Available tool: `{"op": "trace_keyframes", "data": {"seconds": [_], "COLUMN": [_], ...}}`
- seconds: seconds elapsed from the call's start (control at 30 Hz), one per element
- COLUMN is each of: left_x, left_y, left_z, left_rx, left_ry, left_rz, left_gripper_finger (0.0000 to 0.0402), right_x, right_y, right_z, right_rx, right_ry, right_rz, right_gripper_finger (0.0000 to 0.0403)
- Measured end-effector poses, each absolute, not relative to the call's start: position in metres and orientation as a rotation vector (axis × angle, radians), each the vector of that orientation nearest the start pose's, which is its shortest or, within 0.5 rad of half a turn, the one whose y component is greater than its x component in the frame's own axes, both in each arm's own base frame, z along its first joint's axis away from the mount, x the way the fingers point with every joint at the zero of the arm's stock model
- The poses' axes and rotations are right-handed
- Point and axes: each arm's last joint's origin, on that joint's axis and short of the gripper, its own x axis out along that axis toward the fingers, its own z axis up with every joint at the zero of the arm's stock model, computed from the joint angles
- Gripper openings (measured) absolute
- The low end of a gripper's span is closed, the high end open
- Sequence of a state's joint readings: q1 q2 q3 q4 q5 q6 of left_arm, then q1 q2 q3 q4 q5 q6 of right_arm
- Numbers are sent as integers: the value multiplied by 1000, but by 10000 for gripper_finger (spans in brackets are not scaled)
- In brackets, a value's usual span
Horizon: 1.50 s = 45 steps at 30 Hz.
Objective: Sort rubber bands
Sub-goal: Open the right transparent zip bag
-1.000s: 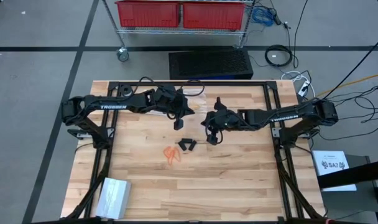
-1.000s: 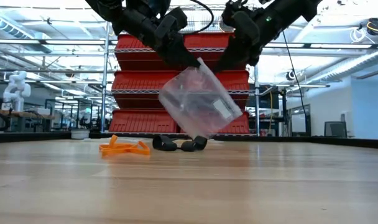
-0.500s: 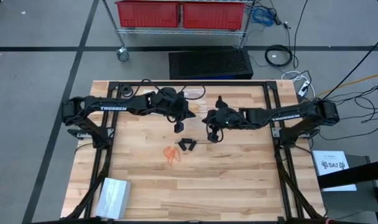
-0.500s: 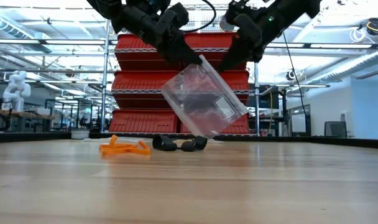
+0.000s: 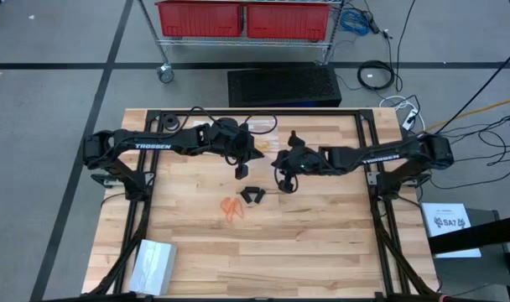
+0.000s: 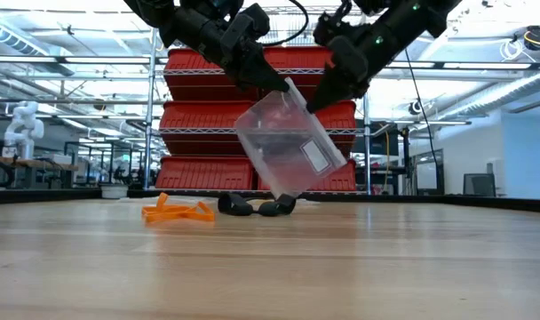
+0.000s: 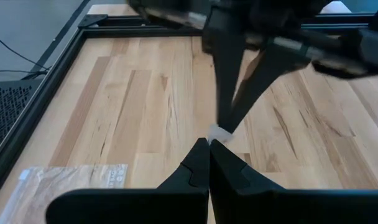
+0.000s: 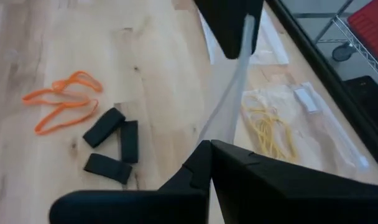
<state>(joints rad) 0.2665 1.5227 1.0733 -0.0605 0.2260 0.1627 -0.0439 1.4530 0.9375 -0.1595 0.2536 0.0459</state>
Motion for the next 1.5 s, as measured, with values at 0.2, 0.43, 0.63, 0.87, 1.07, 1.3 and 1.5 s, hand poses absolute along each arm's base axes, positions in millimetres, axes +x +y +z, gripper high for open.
{"op": "trace_keyframes", "data": {"seconds": [0.2,0.43,0.63,0.87,1.07,1.3,1.5], "left_x": [328,327,324,321,324,326,327], "left_y": [83,81,80,76,71,67,60], "left_z": [268,265,248,236,240,242,240], "left_rx": [34,37,-17,-75,-69,-71,-68], "left_ry": [496,497,471,347,274,252,272], "left_rz": [-1,2,34,45,37,51,53], "left_gripper_finger": [0,0,0,0,0,0,0], "right_x": [312,315,300,296,306,327,316], "right_y": [-26,-31,-31,-29,-31,-34,-33], "right_z": [239,226,194,173,169,177,193], "right_rx": [-27,-41,25,95,126,125,75], "right_ry": [602,627,583,365,361,322,379], "right_rz": [-324,-330,-322,-276,-284,-298,-288], "right_gripper_finger": [0,0,0,0,20,89,64]}}
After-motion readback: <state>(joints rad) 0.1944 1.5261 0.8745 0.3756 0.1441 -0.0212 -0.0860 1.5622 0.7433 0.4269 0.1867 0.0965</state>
